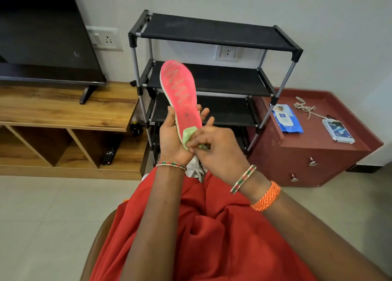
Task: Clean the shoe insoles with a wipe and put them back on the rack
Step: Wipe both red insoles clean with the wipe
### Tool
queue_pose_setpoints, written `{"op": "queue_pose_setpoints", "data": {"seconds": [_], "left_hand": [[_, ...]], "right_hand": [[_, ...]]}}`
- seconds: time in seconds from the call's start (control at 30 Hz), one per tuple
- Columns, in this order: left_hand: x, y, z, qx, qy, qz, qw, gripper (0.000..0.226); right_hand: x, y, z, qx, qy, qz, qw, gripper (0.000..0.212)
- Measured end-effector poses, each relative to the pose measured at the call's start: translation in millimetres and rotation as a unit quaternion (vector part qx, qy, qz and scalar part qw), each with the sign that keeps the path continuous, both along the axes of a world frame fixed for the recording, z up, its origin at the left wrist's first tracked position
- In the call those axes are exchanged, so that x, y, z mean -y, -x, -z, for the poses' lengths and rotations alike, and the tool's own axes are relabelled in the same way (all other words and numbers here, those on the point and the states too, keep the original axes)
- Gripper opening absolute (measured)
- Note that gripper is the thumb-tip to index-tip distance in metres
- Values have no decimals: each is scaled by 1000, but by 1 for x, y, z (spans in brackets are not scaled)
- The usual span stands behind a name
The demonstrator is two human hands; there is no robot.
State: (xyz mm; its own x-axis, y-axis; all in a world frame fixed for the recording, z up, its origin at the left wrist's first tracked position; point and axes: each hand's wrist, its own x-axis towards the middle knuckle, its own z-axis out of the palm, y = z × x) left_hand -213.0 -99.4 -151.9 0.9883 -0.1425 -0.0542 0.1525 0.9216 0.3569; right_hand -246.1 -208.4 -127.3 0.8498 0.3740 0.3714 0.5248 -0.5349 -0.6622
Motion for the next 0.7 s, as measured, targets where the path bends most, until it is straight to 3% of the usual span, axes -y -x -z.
{"op": "queue_pose_setpoints", "data": {"seconds": [0.07,0.23,0.43,0.7], "left_hand": [[7,0,-5,5,-2,9,1000,60],[30,6,-8,13,31,49,998,54],[16,2,4,-21,14,23,999,60],[55,9,-19,-12,14,53,998,60]], "right_hand": [[-2,-8,-10,-32,-46,34,998,14],[-7,-28,-25,5,-90,127,988,14],[2,2,-8,-41,7,40,998,19],[10,-24,-21,104,-26,119,987,27]]}}
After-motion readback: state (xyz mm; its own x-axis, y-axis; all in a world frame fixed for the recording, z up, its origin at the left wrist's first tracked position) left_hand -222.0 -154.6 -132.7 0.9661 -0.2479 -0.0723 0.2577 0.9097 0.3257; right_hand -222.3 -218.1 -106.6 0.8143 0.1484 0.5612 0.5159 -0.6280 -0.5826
